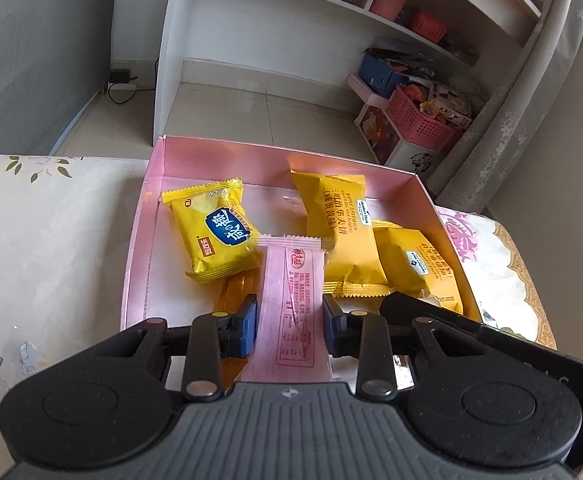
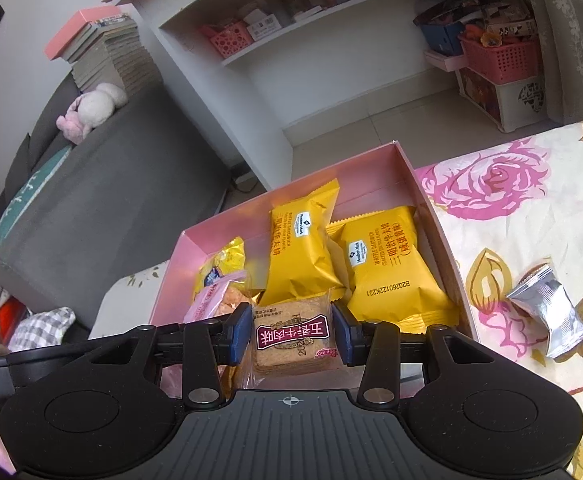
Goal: Organize snacks
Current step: 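Carry the pink bar and pastry pack into the box and open both grippers, then withdraw both open grippers from the box back over the snack pile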
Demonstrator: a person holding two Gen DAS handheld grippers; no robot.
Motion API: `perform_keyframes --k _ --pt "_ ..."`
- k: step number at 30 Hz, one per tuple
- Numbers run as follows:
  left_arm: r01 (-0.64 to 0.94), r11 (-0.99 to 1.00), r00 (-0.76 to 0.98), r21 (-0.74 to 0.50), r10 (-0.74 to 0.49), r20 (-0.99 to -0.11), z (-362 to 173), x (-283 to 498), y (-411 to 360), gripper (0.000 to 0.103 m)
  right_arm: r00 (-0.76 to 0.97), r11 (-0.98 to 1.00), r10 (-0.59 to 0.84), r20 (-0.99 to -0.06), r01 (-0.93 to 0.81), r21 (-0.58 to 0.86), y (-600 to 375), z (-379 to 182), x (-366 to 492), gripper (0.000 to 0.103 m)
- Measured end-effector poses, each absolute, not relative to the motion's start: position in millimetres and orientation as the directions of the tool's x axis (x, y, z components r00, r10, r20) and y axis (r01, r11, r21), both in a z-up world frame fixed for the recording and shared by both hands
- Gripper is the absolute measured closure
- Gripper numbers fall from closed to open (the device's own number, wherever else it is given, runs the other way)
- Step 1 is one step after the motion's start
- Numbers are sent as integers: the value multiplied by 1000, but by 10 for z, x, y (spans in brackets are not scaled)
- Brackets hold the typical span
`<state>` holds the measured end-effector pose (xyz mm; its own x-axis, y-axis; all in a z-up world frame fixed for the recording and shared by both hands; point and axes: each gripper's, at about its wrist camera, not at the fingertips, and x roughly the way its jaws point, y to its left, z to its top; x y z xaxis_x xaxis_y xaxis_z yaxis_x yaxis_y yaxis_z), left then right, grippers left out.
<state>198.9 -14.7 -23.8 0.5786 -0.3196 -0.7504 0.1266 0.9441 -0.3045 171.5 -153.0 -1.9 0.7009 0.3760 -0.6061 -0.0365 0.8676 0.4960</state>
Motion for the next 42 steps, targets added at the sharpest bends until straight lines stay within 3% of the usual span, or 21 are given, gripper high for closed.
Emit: perform_keyframes --k 6,11,22,29,34,42 --pt "121 941 597 -317 -324 -734 -261 1988 -110 71 708 871 368 -603 -36 490 -1542 -24 1734 58" --pt "124 937 623 -327 -330 -710 -220 1932 -82 49 708 856 384 -593 -33 516 -1581 7 1733 44" --pt "182 941 638 -286 -334 -694 -49 1688 -90 30 727 856 353 -589 4 518 -1726 131 1578 34" --pt "227 939 629 -258 -344 -698 39 1404 -94 14 710 861 339 -617 30 508 -1794 245 1351 20" --pt "241 942 621 -235 -336 -708 56 1140 -61 6 694 858 342 -634 46 512 -1835 324 1182 13" --pt "216 957 612 -196 -289 -736 -8 786 7 1 664 903 281 -693 61 425 -1861 379 920 10"
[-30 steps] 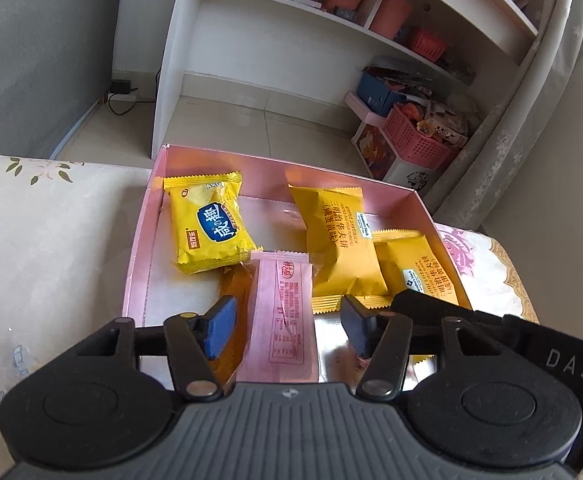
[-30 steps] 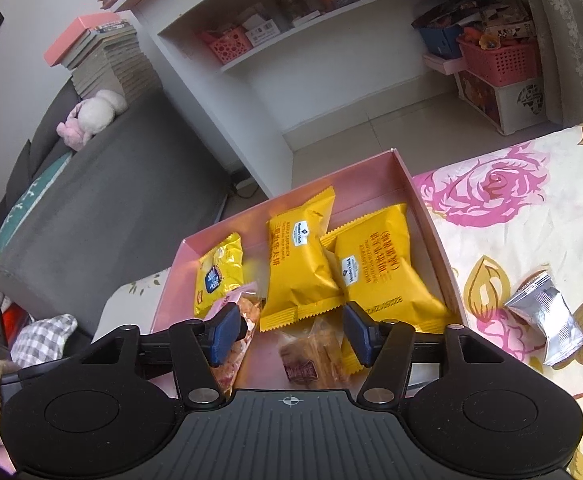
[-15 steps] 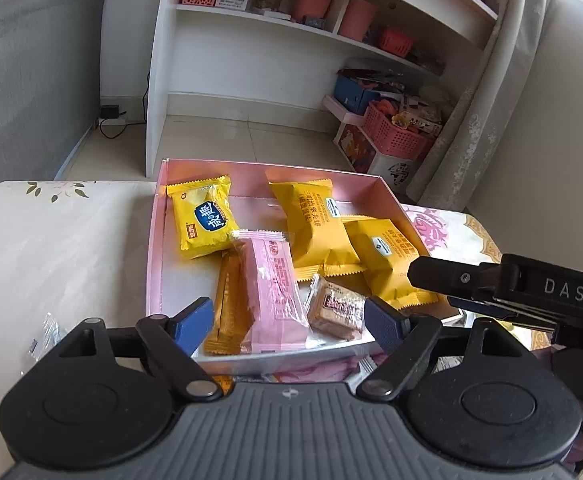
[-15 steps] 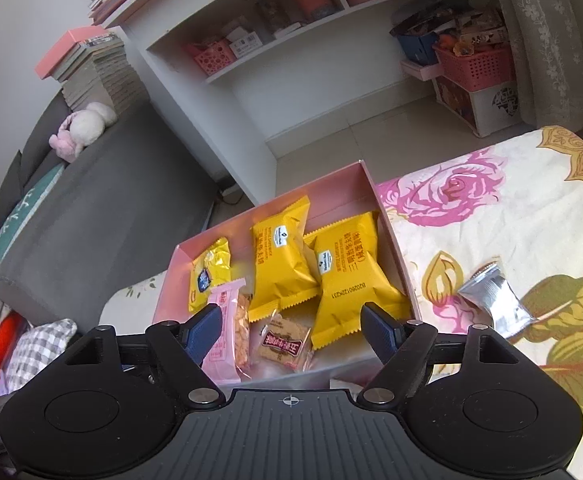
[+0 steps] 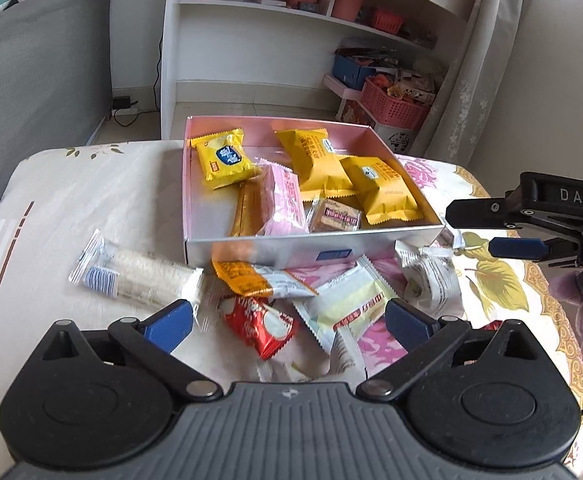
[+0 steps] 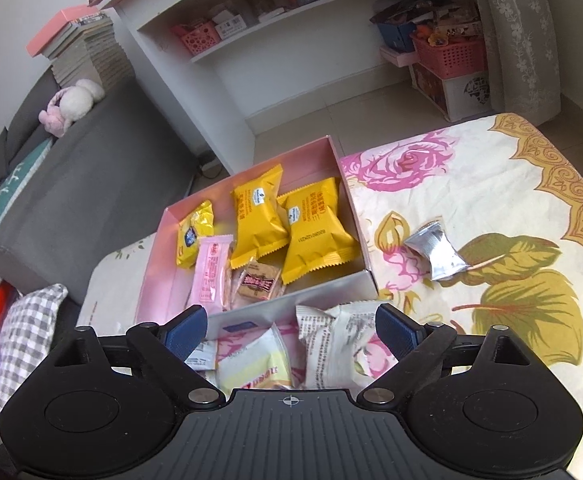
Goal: Organize snacks
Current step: 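Withdraw both open grippers from the box back over the snack pile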
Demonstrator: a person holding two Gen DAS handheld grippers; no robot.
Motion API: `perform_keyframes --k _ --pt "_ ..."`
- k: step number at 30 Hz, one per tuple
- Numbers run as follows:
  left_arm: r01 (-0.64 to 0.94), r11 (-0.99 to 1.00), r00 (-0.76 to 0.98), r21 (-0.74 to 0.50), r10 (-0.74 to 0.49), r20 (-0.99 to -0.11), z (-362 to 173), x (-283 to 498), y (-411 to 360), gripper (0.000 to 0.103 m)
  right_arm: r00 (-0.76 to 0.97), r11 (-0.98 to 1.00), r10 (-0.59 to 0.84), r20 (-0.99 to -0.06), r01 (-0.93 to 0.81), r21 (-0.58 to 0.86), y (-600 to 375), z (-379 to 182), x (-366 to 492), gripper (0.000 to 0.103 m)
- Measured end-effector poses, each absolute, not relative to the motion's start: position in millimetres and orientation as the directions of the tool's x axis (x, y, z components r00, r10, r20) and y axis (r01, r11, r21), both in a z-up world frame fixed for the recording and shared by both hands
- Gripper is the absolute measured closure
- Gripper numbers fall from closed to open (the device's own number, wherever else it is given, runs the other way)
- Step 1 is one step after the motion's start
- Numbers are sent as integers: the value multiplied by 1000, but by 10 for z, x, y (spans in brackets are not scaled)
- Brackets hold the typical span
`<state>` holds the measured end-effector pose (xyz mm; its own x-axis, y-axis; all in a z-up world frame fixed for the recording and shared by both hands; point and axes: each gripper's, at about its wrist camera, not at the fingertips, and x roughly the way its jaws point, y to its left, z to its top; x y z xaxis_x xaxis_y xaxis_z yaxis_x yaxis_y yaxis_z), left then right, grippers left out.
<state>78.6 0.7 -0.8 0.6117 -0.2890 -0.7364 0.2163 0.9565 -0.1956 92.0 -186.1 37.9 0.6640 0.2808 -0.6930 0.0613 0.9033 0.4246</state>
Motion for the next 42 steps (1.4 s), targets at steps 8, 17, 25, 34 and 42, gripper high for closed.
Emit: perform_keyframes --k 8,17,25,34,42 --pt "161 964 562 -213 -267 -783 -210 637 135 1 637 930 255 -728 46 366 -1911 299 724 10" --pt "205 936 595 -285 -351 -723 -263 385 230 0 630 966 187 -753 21 257 -1935 107 468 8" --pt "284 914 581 -290 -405 -706 -331 301 82 0 601 985 140 -787 -1 175 -1964 -89 324 8" --pt "261 917 583 -301 -398 -708 -371 301 -166 0 545 976 147 -825 53 209 -2009 -243 385 8" --pt "136 947 615 -291 -311 -725 -431 344 -249 1 528 980 147 -836 37 196 -1870 -331 417 7"
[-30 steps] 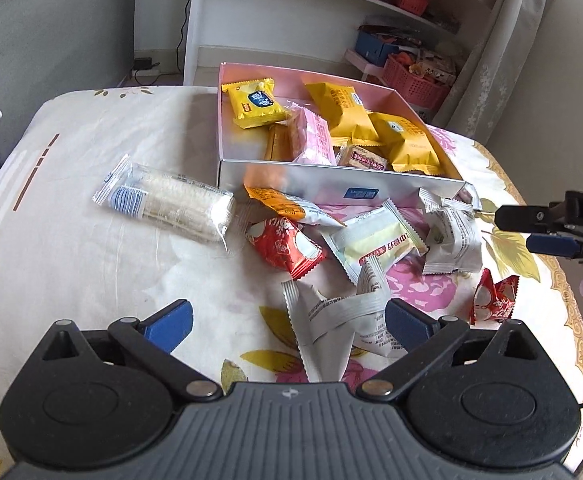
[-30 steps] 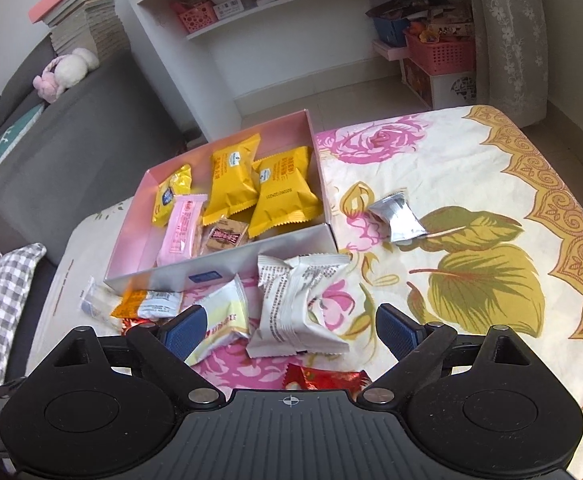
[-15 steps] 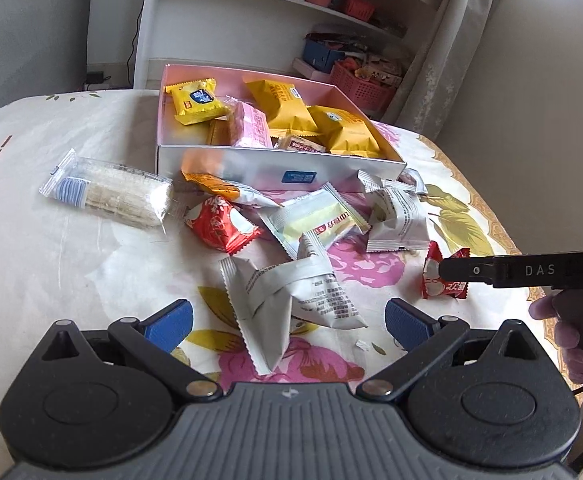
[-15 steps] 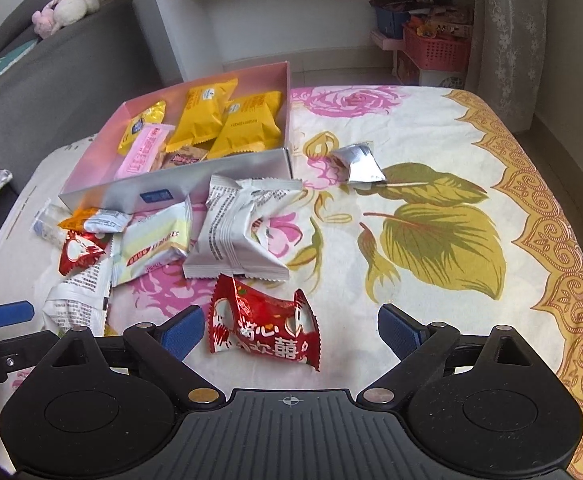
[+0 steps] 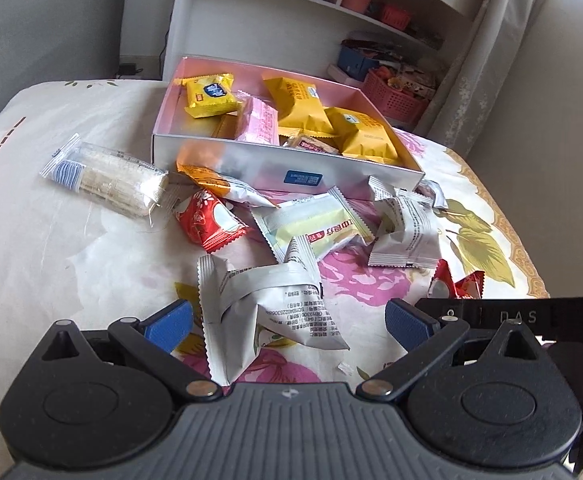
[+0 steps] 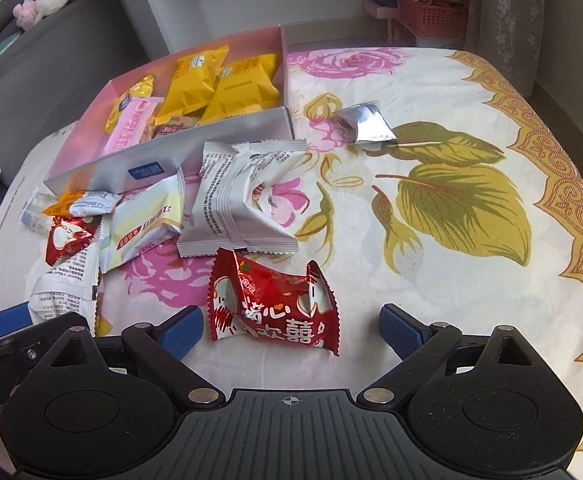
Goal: Organize snacks
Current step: 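Withdraw both open grippers from the box back over the snack pile, then grasp the red candy pack with right gripper while left gripper grasps a white pillow pack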
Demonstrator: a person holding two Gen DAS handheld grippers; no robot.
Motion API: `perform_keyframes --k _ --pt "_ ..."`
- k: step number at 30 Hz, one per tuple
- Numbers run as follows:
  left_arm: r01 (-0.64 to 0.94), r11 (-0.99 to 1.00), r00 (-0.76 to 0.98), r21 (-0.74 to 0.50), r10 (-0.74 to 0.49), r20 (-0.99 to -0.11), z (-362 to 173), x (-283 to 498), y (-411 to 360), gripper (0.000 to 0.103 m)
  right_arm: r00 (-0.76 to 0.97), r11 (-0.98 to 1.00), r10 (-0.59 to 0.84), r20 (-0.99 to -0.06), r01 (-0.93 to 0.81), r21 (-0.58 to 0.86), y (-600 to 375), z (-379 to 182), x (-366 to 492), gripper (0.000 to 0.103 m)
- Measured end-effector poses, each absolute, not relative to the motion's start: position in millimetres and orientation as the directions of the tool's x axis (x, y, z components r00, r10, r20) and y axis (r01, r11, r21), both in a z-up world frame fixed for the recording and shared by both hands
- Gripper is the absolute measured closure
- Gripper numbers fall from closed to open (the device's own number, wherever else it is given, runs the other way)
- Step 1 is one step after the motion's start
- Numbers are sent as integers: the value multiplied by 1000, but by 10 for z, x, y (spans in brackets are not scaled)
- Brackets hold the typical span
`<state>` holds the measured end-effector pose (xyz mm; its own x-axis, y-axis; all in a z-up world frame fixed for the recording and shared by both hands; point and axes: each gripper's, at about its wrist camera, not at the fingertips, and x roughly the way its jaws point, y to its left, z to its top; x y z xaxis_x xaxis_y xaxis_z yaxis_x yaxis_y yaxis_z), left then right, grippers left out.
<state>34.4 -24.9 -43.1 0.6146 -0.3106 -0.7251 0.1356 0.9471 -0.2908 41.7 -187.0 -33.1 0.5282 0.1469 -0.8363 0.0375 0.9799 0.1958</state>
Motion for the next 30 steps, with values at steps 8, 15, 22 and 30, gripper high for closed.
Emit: perform_keyframes --k 8,15,22,30 --pt "90 952 614 -293 -284 -736 -443 347 -228 20 545 987 120 -830 27 160 -1808 -339 401 7" --pt "94 952 609 -290 -286 -740 -437 348 -205 35 557 989 98 -825 34 141 -1805 -321 399 9" --pt "130 953 622 -273 -293 -726 -377 321 -201 48 570 992 90 -816 19 123 -1794 -285 389 47" --pt "159 954 621 -255 -297 -726 -356 303 -229 54 572 993 99 -814 0 120 -1773 -263 379 50"
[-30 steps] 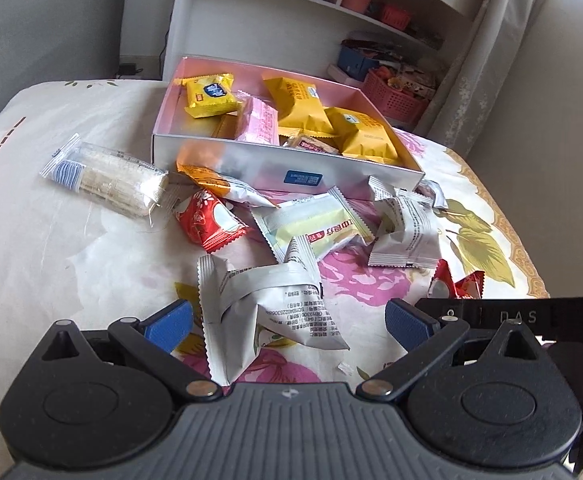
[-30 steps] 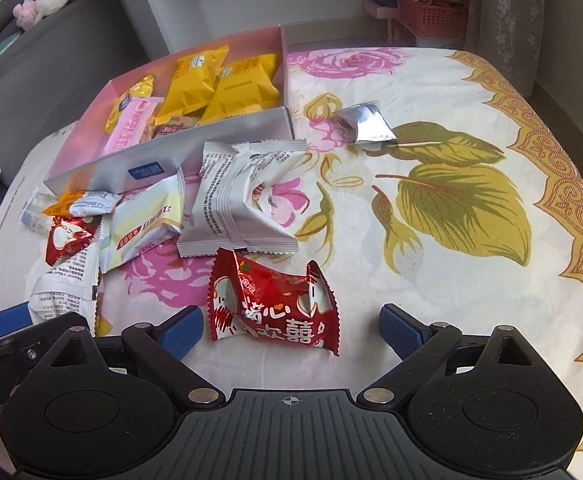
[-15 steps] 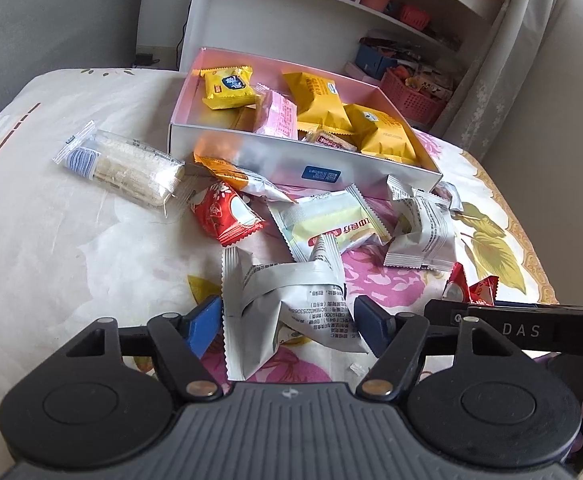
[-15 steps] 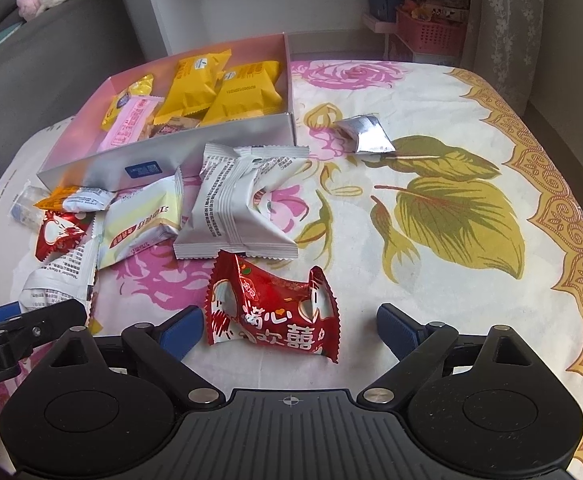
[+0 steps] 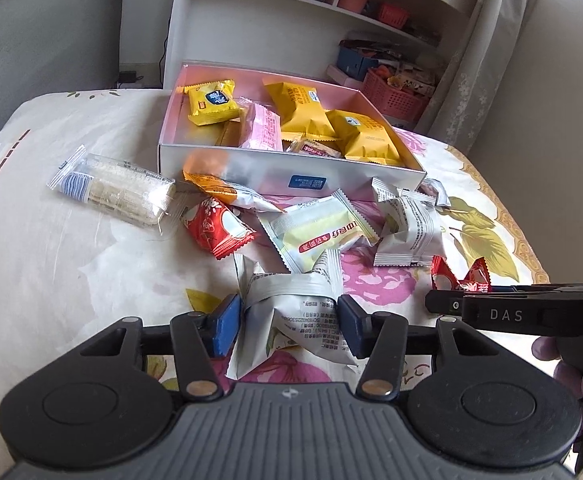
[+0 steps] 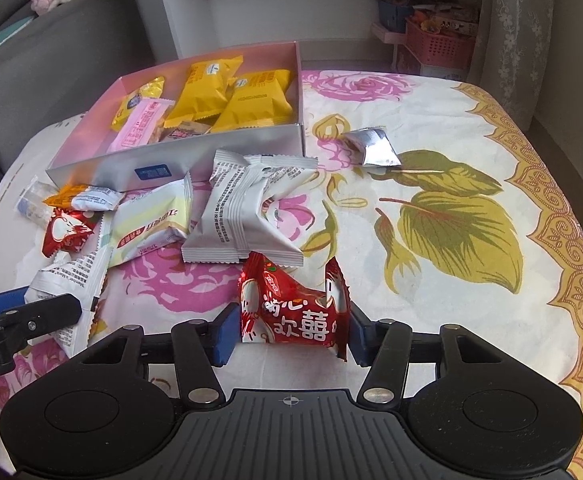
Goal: Organize snacks
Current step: 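Grasp the red candy pack with right gripper while left gripper grasps a white pillow pack, then carry the red candy pack and white pack into the box and open both grippers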
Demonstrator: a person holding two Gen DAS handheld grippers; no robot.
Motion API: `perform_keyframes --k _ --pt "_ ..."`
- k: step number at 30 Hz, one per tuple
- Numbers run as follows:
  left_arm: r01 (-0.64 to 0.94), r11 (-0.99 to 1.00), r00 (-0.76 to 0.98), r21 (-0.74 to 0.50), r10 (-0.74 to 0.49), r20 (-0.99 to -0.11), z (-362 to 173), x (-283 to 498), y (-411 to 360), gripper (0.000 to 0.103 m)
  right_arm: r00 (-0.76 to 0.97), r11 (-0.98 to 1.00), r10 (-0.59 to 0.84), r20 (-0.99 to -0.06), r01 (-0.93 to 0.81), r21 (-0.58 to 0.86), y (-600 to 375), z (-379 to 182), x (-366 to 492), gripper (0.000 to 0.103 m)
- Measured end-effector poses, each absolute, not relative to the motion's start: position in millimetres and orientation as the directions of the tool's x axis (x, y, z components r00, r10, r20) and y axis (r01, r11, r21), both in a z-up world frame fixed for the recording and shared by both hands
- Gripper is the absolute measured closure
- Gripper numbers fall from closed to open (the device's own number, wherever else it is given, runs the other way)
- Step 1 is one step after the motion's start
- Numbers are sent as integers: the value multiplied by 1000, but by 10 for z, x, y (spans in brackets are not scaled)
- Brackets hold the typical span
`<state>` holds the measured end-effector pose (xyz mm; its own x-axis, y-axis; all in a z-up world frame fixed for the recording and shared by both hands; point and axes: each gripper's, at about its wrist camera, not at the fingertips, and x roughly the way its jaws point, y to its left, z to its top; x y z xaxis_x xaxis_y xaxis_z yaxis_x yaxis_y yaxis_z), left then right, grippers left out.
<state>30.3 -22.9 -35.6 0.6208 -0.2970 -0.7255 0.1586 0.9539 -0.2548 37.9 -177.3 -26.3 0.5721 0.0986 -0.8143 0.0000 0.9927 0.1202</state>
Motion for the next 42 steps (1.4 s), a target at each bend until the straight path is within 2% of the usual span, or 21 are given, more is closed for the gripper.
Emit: perform_keyframes --k 13,26,35,42 --pt "163 947 610 -276 -317 -726 -300 307 -180 57 593 986 133 -794 1 166 -1817 -125 364 50" --pt "189 931 630 -313 -360 -689 -114 293 -127 59 631 976 171 -757 -5 217 -1808 103 343 50" --pt "232 890 593 -392 -449 -668 4 237 -178 59 663 961 205 -720 3 276 -1825 297 415 50" --pt "269 874 595 -404 -481 -644 96 236 -254 59 677 956 208 -706 14 294 -1795 342 537 50"
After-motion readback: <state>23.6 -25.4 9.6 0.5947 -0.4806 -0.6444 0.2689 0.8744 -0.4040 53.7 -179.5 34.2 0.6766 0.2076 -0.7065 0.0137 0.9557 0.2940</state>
